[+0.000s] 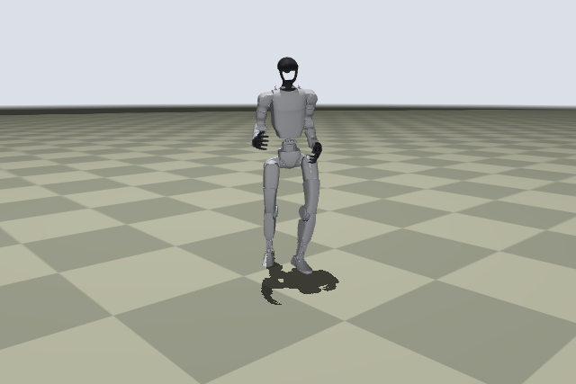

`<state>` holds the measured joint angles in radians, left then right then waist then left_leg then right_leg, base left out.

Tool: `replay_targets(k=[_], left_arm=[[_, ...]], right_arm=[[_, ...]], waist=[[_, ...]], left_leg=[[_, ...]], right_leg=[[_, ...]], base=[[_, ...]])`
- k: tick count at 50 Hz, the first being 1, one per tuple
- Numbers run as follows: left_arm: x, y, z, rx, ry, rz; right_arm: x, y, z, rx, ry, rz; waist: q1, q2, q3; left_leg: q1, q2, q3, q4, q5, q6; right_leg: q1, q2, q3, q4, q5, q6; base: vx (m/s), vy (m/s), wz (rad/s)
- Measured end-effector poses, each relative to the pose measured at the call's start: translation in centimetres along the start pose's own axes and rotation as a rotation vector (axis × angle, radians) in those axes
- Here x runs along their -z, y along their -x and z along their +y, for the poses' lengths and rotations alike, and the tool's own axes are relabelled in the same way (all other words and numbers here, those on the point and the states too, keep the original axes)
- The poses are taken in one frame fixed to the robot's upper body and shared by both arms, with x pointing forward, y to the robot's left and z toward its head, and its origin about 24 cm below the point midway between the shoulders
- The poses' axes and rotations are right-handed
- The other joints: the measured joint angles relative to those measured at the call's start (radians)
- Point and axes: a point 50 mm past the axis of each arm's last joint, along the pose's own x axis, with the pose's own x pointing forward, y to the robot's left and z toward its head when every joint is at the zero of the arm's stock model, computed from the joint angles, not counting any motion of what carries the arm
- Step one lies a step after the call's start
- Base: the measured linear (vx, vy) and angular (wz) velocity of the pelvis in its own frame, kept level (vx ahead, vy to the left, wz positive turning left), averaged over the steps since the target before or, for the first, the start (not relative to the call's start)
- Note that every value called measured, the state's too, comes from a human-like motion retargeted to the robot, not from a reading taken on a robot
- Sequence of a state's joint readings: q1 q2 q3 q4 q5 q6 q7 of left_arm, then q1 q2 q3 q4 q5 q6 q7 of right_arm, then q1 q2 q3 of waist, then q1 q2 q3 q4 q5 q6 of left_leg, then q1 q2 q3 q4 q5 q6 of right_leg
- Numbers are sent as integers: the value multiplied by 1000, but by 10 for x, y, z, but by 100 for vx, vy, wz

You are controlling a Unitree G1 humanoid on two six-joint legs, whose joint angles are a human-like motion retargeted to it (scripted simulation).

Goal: Walk run

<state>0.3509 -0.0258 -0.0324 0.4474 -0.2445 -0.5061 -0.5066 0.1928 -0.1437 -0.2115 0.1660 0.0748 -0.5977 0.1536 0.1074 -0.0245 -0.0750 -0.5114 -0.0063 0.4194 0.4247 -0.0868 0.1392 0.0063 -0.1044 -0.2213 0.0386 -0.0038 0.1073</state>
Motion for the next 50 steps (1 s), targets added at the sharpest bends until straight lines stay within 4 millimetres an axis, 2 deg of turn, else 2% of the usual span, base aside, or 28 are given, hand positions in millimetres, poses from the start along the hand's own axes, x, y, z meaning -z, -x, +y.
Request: replay_targets(k=[3, 5, 6, 7, 8, 10, 12, 13, 15, 17, 20, 22, 25, 28, 30, 33, 34, 35, 37, 38, 40, 41, 42, 43, 45, 47, 48, 50], left_arm=[[-2, -5, 2, -16, -23, -2], [-4, -10, 0, -36, -16, -14], [-4, -12, -1, -46, -9, -21], [-4, -14, -3, -55, -1, -27], [-4, -16, -6, -59, 8, -33], [-5, -21, -10, -65, 31, -52], [-8, -24, -10, -80, 54, -71], [-10, -26, -11, -76, 59, -82], [-14, -33, -14, -47, 59, -94], [-17, -40, -15, -19, 49, -98], [-24, -49, -20, 29, 18, -113], [-28, -52, -22, 73, -2, -126], [-32, -53, -23, 120, -28, -133], [-34, -55, -19, 140, -51, -130], [-34, -55, -16, 130, -65, -125], [-29, -49, -12, 91, -63, -113], [-25, -46, -12, 78, -51, -102], [-21, -44, -12, 66, -34, -90], [-11, -37, -16, 59, 2, -52], [-5, -32, -16, 57, 13, -31], [4, -24, -18, 64, 26, 6], [6, -24, -20, 75, 24, 17], [8, -23, -21, 84, 21, 26], [9, -23, -21, 85, 16, 30], [11, -16, -19, 81, 5, 37], [12, -6, -14, 77, -22, 51], [12, -2, -12, 72, -29, 53], [10, 5, -6, 49, -43, 50]], right_arm=[[10, 11, -6, -8, 17, 72], [19, 22, -5, -2, 11, 137], [24, 28, -3, 4, 3, 168], [29, 34, -2, 10, -6, 198], [34, 41, 0, 19, -18, 228], [42, 51, 5, 26, -51, 279], [49, 59, 16, 9, -83, 320], [50, 61, 19, 9, -92, 332], [54, 67, 20, 16, -97, 358], [57, 75, 22, 0, -96, 392], [61, 87, 21, -15, -84, 441], [60, 94, 20, -10, -72, 453], [59, 100, 22, -7, -63, 463], [59, 98, 25, -7, -62, 461], [58, 95, 27, -9, -60, 452], [55, 88, 29, -15, -48, 425], [54, 86, 28, -15, -41, 418], [54, 83, 27, -15, -35, 411], [53, 83, 22, 4, -22, 406], [53, 84, 20, 17, -22, 405], [54, 84, 16, 60, -30, 399], [54, 78, 12, 90, -37, 385], [54, 73, 9, 111, -43, 369], [53, 66, 10, 116, -47, 350], [50, 55, 12, 110, -36, 309], [44, 41, 13, 109, -12, 256], [39, 33, 12, 102, 5, 220], [29, 15, 12, 79, 36, 140]], waist=[[0, 0, -13], [6, -19, -13], [21, -30, -15], [38, -39, -18], [59, -46, -24], [68, -28, -32], [33, 38, -37], [21, 77, -38], [-9, 146, -46], [-8, 169, -51], [-22, 193, -57], [-88, 205, -65], [-127, 192, -70], [-152, 127, -55], [-160, 96, -33], [-183, 91, 14], [-194, 98, 22], [-206, 108, 28], [-246, 125, 15], [-277, 143, 8], [-331, 184, -3], [-337, 177, 0], [-343, 166, 0], [-352, 147, -4], [-284, 79, -22], [-234, 62, -8], [-220, 44, 1], [-150, 9, 12]], left_leg=[[2, -64, 40, -178, -57, 66], [23, -81, 81, -215, 27, 123], [54, -73, 131, -219, 33, 123], [76, -73, 137, -219, 25, 123], [79, -90, 57, -211, -11, 123], [32, -139, -201, -177, -48, 123], [99, -40, -115, -149, -71, 123], [140, -12, -113, -155, -86, 123], [190, -4, -220, -165, -105, 123], [222, -16, -287, -180, -105, 123], [297, -23, -332, -229, -95, 123], [323, -49, -437, -244, -90, 123], [369, -89, -526, -251, -102, 123], [439, -168, -584, -267, -108, 123], [500, -214, -608, -277, -104, 123], [594, -227, -632, -283, -40, 63], [616, -219, -634, -279, 1, 26], [634, -208, -635, -272, 48, -15], [642, -178, -607, -218, 202, -138], [634, -145, -579, -169, 299, -225], [563, -94, -518, -18, 462, -401], [504, -129, -418, 98, 508, -401], [448, -146, -341, 207, 553, -401], [400, -128, -310, 300, 596, -401], [333, -177, -350, 343, 575, -401], [229, -109, -326, 436, 422, -313], [175, -73, -260, 461, 360, -236], [66, -38, -171, 458, 263, -143]], right_leg=[[60, 38, -99, -10, -50, 2], [107, 54, -147, -1, -63, 7], [126, 57, -153, 19, -44, 26], [141, 57, -157, 46, -7, 47], [144, 53, -158, 88, 63, 76], [107, 59, -117, 217, 266, 94], [44, 94, -78, 409, 400, 13], [1, 138, -23, 509, 431, -5], [-99, 244, 94, 665, 342, 31], [-170, 287, 195, 736, 259, 40], [-284, 255, 190, 767, 117, -46], [-367, 204, 172, 734, 79, -68], [-427, 223, 256, 546, 64, -44], [-447, 224, 444, 314, 77, 35], [-457, 193, 524, 176, 52, 53], [-459, 162, 437, 41, -6, 70], [-456, 160, 369, 29, 13, 22], [-454, 160, 296, 28, 52, -53], [-421, 128, 155, 64, 75, -82], [-406, 122, 153, 85, 74, -111], [-389, 194, 454, 137, -10, -137], [-393, 73, 315, 182, -32, -98], [-385, -10, 207, 209, -52, -80], [-356, -19, 165, 203, -68, -104], [-283, 19, 186, 142, -84, -172], [-199, 90, 219, 74, -85, -209], [-171, 82, 213, 60, -89, -211], [-116, 72, 176, 27, -105, -211]], base=[[65, -7, 198], [74, -27, 138], [79, -31, 79], [98, -19, 52], [97, -7, 61], [82, 7, 96], [90, 23, 142], [90, 20, 176], [70, 12, 202], [65, 8, 142], [88, 11, 181], [71, 1, 269], [71, -17, 177], [78, -24, 125], [88, -16, 76], [91, -17, 61], [94, -17, 72], [87, -8, 100], [97, -11, 152], [126, -26, 196], [126, -7, 207], [87, 43, 186], [69, 33, 159], [80, -33, 78], [84, -89, -63], [84, -68, -48], [102, -45, -23], [98, -34, -77]])
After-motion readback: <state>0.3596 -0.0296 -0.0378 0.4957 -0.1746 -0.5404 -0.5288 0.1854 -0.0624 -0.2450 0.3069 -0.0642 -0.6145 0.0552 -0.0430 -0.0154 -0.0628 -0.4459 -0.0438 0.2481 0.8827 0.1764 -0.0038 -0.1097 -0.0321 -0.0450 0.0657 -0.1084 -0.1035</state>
